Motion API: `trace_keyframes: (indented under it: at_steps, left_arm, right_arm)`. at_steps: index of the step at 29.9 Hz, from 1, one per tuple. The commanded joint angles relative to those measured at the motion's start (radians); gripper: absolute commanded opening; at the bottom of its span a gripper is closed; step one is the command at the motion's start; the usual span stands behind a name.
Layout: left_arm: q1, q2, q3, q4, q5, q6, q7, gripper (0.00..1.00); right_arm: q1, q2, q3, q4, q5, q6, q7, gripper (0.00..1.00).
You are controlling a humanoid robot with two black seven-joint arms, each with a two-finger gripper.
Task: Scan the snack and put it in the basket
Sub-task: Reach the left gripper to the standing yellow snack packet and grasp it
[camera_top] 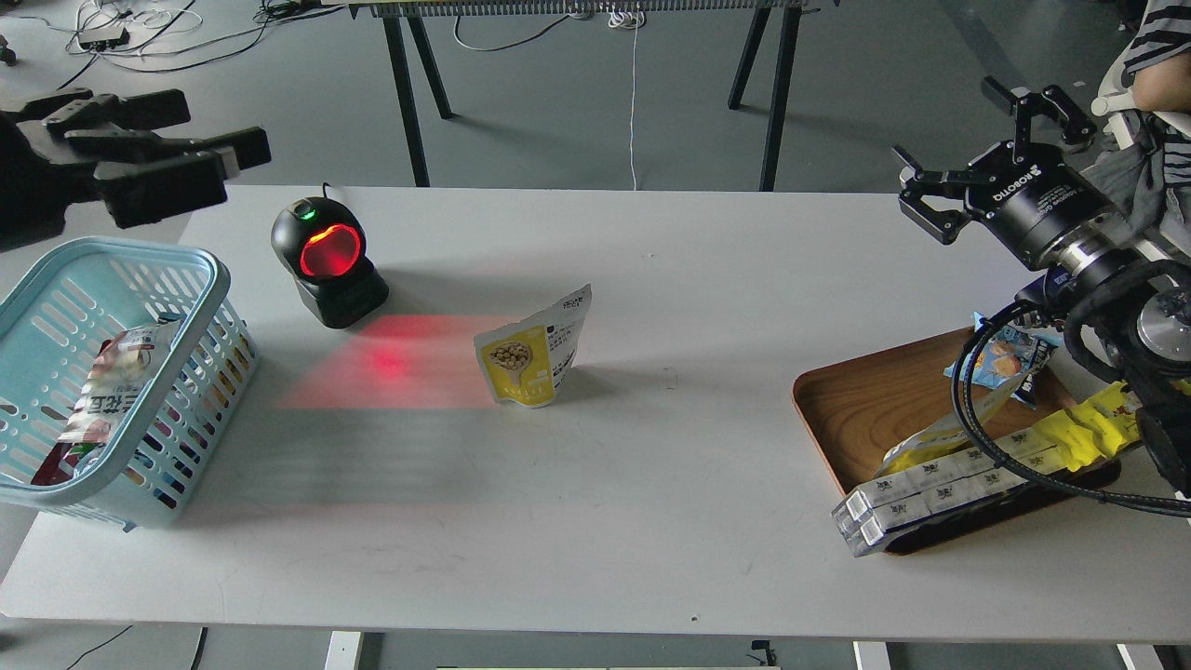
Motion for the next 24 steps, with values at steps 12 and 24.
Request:
trace_keyframes:
  at_steps: [12, 24]
  left_arm:
    - [0.015, -0.491, 0.016, 0.015, 0.436, -0.219, 0.298, 1.00]
    - [0.030, -0.698, 0.022, 0.058, 0.529, -0.249, 0.387, 1.00]
  right_arm:
    - [0.003, -0.011, 0.004, 0.001, -0.002, -0.006, 0.003, 1.00]
    - [0.000, -0.013, 0.003, -0.013, -0.003, -0.009, 0.003, 1.00]
